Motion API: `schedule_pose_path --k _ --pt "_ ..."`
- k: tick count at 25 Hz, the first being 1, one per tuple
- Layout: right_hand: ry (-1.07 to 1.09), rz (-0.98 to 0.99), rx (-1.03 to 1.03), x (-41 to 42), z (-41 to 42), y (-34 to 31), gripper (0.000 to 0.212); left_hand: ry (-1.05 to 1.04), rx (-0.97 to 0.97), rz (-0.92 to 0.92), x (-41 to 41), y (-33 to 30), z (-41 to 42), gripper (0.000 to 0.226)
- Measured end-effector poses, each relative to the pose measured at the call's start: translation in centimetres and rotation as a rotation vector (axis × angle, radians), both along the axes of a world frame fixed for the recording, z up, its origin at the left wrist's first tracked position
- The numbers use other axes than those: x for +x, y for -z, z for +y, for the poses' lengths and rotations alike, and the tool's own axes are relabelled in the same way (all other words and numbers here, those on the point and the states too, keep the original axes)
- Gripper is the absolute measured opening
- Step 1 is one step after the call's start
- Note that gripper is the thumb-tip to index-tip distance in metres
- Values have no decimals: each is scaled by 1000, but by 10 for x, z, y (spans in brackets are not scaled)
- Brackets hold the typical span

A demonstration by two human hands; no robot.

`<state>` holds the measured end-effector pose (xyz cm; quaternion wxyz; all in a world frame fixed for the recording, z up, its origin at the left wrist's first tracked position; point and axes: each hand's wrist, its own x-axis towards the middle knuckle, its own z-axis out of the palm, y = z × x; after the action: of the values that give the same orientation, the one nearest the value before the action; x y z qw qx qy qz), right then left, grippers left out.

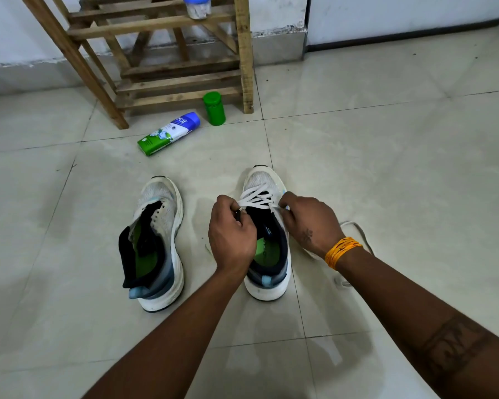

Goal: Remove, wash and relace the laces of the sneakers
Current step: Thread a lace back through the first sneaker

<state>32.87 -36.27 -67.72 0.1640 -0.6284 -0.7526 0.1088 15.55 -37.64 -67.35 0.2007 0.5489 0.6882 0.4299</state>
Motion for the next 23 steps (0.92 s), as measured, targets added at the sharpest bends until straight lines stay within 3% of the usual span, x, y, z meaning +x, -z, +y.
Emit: schedule_pose_path --k 3,5,7,12,18,23 --pt "238 -82 -40 7 -2 2 15 -5 -3 7 1 0 0 12" --pt "333 -178 -186 23 -4 7 16 -18 -4 6 0 0 0 12" --pt "289 -212 -245 28 -6 6 21 -16 -10 5 0 1 0 11" --pt "87 37 -1 -7 -6 -3 19 0 -24 1 1 1 1 12" --pt "279 -294 -279 31 -7 2 21 -13 -19 0 0 0 0 11" --pt "50 -28 -47 -2 1 -8 21 -6 -13 -2 1 0 0 11"
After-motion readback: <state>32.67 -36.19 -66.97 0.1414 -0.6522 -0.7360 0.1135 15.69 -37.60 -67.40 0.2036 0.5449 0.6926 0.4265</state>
